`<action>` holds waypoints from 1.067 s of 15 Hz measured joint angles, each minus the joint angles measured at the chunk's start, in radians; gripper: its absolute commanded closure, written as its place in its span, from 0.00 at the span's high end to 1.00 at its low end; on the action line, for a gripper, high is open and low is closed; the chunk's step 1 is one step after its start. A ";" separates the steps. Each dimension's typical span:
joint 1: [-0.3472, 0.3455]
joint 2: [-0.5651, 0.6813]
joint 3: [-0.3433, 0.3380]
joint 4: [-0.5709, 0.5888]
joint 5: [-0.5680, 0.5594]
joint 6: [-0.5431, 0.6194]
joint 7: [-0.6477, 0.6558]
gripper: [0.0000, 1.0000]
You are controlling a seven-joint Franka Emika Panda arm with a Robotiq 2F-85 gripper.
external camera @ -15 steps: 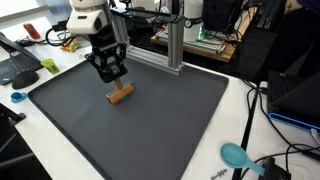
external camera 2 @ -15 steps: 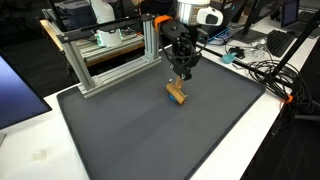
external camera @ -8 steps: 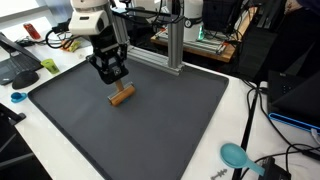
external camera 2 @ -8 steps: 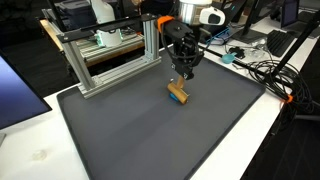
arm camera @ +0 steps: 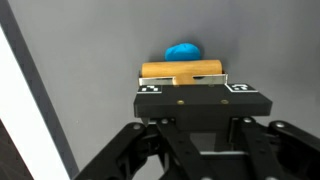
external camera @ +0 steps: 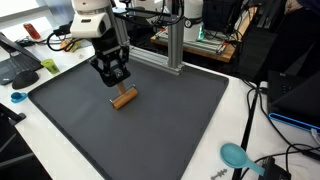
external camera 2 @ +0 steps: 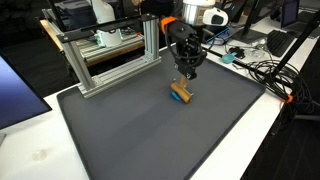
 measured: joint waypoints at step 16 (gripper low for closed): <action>0.001 -0.001 -0.022 -0.002 0.000 -0.001 0.156 0.22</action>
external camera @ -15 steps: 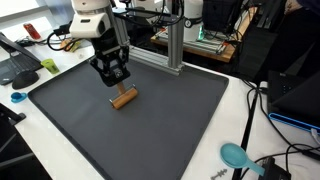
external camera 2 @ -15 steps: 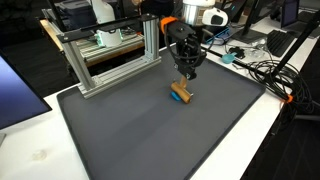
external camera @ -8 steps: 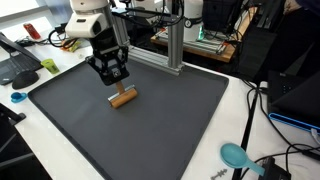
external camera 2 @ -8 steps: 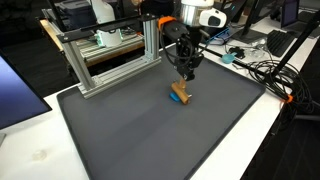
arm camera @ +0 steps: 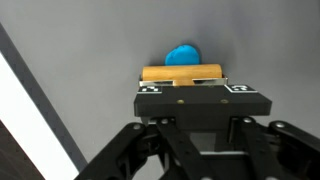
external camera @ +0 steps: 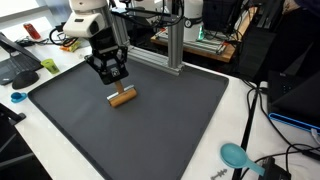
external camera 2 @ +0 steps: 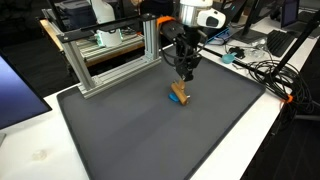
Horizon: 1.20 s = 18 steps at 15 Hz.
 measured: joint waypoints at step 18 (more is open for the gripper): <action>-0.006 -0.008 -0.018 -0.006 0.000 -0.012 0.029 0.22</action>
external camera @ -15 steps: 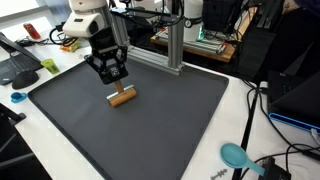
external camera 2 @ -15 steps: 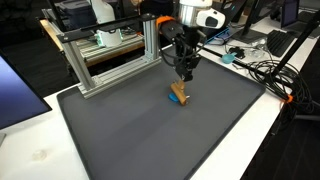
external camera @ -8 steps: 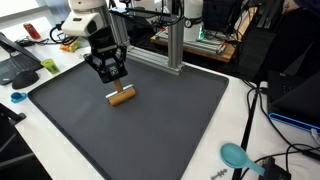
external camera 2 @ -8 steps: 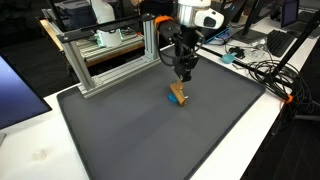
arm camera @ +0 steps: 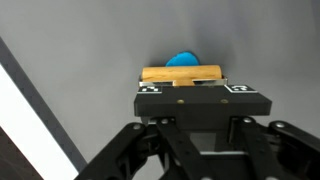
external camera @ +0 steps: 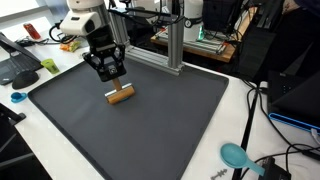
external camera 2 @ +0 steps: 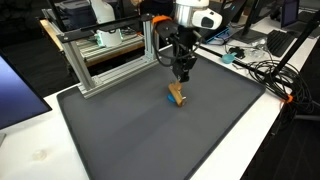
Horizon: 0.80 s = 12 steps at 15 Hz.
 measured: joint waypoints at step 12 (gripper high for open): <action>-0.016 0.016 -0.009 0.034 0.001 -0.050 -0.005 0.22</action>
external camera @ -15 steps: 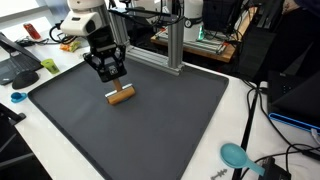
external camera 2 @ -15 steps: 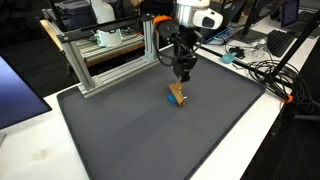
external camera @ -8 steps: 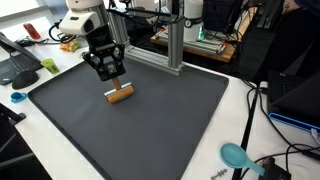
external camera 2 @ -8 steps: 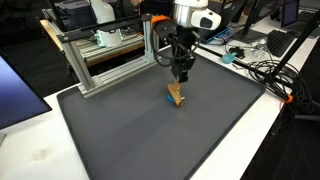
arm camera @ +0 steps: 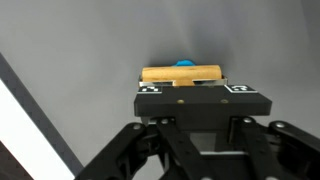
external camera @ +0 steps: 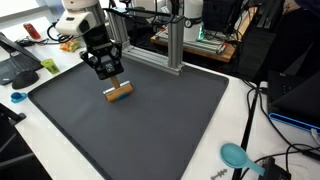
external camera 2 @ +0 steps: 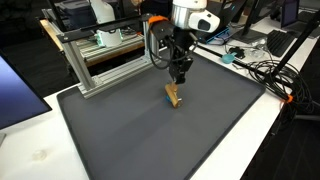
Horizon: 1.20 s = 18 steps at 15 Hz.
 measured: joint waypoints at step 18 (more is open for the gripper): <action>-0.007 0.087 0.028 0.148 0.000 -0.128 -0.353 0.22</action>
